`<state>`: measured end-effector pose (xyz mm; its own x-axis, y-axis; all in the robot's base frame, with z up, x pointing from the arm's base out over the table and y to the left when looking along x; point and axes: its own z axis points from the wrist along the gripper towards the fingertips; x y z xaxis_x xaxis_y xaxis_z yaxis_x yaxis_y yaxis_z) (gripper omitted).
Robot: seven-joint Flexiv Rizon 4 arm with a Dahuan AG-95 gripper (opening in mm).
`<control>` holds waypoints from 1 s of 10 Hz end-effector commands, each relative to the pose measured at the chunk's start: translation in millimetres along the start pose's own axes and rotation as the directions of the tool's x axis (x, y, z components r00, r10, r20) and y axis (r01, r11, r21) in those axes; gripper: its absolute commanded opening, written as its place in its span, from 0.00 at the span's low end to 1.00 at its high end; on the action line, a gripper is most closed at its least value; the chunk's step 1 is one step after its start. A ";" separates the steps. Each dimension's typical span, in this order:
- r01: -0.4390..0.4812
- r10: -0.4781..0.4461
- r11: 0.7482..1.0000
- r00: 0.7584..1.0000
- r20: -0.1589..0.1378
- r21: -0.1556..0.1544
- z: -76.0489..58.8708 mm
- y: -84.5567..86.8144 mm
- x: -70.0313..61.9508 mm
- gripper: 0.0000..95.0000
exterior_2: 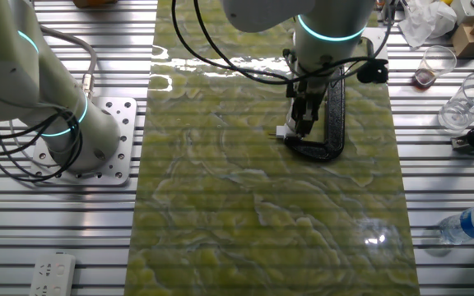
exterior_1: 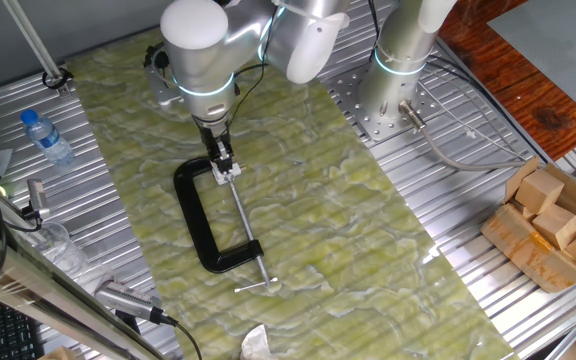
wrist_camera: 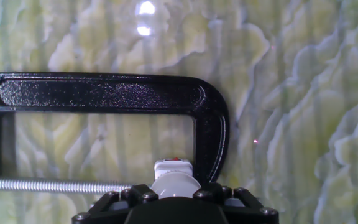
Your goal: Install the light bulb by rotating it
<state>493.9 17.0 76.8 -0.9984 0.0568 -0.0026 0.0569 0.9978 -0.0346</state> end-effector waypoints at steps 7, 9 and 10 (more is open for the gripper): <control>0.700 -0.700 0.714 0.714 0.019 0.007 -6.9 0.2 -1.2 0.60; 0.727 -0.727 0.686 0.686 0.021 0.008 -7.0 0.2 -1.1 0.60; 0.758 -0.758 0.652 0.652 0.027 0.005 -7.0 0.2 -1.1 0.60</control>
<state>495.4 16.9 82.9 -0.8529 -0.5220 0.0022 -0.5218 0.8524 -0.0341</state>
